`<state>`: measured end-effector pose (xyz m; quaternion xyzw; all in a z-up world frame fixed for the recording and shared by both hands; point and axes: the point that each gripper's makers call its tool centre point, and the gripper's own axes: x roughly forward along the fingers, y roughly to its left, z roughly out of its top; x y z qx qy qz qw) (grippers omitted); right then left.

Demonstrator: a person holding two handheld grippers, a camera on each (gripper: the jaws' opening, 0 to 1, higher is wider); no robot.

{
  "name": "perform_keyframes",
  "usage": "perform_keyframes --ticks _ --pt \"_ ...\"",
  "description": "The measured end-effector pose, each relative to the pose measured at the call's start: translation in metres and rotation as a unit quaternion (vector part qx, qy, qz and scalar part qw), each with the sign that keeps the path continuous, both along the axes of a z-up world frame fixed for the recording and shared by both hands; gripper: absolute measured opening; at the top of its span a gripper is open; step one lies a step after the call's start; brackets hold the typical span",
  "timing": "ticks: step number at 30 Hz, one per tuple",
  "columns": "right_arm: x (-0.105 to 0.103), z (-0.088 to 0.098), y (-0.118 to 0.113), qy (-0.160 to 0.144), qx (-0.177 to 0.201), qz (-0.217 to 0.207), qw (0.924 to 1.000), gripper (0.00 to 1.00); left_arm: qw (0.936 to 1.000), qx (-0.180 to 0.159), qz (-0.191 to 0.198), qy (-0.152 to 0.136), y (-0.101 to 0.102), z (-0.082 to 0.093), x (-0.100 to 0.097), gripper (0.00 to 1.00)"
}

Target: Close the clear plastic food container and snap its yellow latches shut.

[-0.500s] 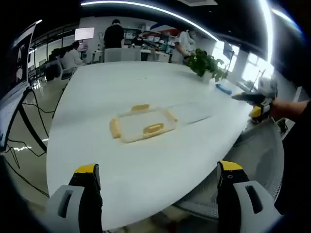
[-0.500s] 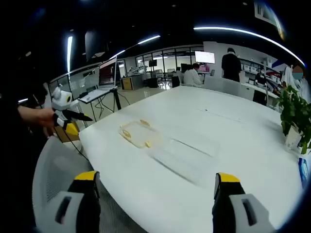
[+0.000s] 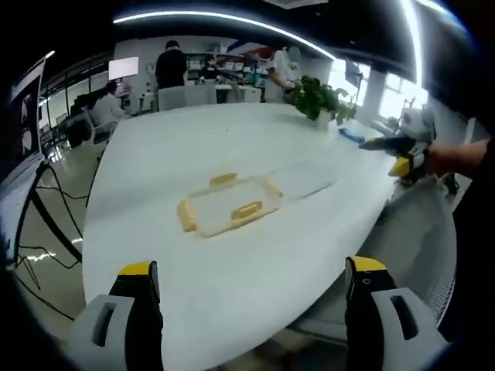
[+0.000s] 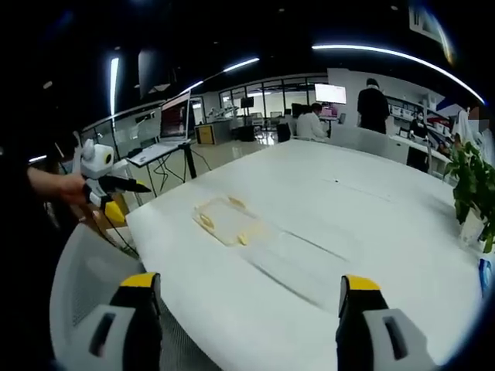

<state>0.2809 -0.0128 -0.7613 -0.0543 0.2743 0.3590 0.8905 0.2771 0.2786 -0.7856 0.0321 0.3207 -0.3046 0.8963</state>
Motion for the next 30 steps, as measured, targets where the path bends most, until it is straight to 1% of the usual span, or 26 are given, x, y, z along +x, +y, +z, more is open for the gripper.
perform_keyframes --ticks 1,2,3,4,5,6,7,9,11,15,17,19,22,26,28,29,30 --pt "-0.001 -0.001 0.000 0.000 -0.002 -0.001 1.0000 0.97 1.0000 -0.001 0.000 0.001 0.000 0.000 0.000 0.99" --pt "-0.001 -0.002 0.001 -0.001 -0.011 0.001 0.9999 0.97 1.0000 -0.002 0.000 -0.001 0.001 0.000 0.001 0.99" --pt "-0.003 -0.004 0.001 -0.008 -0.030 0.011 0.9995 0.97 1.0000 0.000 0.001 -0.004 0.002 0.000 0.001 0.99" --pt "-0.004 -0.005 0.002 -0.007 -0.032 0.012 0.9994 0.97 1.0000 0.001 0.001 -0.003 0.002 0.000 0.001 0.99" --pt "-0.005 -0.005 0.004 -0.006 -0.028 0.011 0.9995 0.97 0.9998 -0.010 0.011 0.009 0.003 0.000 0.001 0.98" --pt "-0.005 -0.005 0.005 -0.005 -0.025 0.010 0.9996 0.97 0.9997 -0.020 0.016 0.006 0.002 0.002 0.002 0.98" --pt "-0.005 -0.004 0.006 -0.003 -0.021 0.008 0.9998 0.97 0.9996 -0.021 0.016 0.000 0.003 0.004 0.004 0.98" --pt "-0.005 -0.005 0.008 -0.003 -0.019 0.005 0.9998 0.97 0.9998 -0.017 0.015 -0.001 0.003 0.003 0.004 0.98" --pt "-0.005 -0.006 0.009 -0.003 -0.020 0.004 0.9998 0.97 0.9998 -0.008 0.014 0.009 0.004 -0.002 0.003 0.98" --pt "-0.003 -0.004 0.007 -0.003 -0.013 0.000 0.9999 0.99 0.9999 0.002 0.012 0.007 0.005 -0.003 0.004 0.98" --pt "-0.002 -0.002 0.004 -0.005 -0.006 -0.005 1.0000 1.00 0.9998 -0.001 0.016 0.011 0.005 -0.002 0.004 0.98" --pt "-0.002 -0.002 0.002 -0.007 -0.011 -0.005 0.9999 1.00 0.9999 -0.001 0.016 0.003 0.005 0.001 0.006 0.99" --pt "-0.002 -0.002 0.001 -0.006 -0.016 -0.004 0.9998 1.00 1.0000 0.001 0.008 0.003 0.003 0.002 0.007 0.99" --pt "0.002 0.005 -0.005 -0.006 -0.015 -0.019 0.9997 1.00 0.9999 -0.010 -0.002 0.005 0.000 0.007 0.006 0.99" --pt "0.006 0.012 -0.008 -0.014 -0.014 -0.025 0.9995 1.00 0.9999 -0.014 -0.008 0.002 -0.001 0.009 0.005 0.99" --pt "0.008 0.013 -0.009 -0.018 -0.022 -0.024 0.9993 1.00 0.9999 -0.010 -0.013 0.001 -0.001 0.009 0.005 0.99" --pt "0.012 0.013 -0.015 -0.026 -0.043 -0.025 0.9984 1.00 0.9998 -0.009 -0.015 -0.002 -0.002 0.010 0.005 0.99"
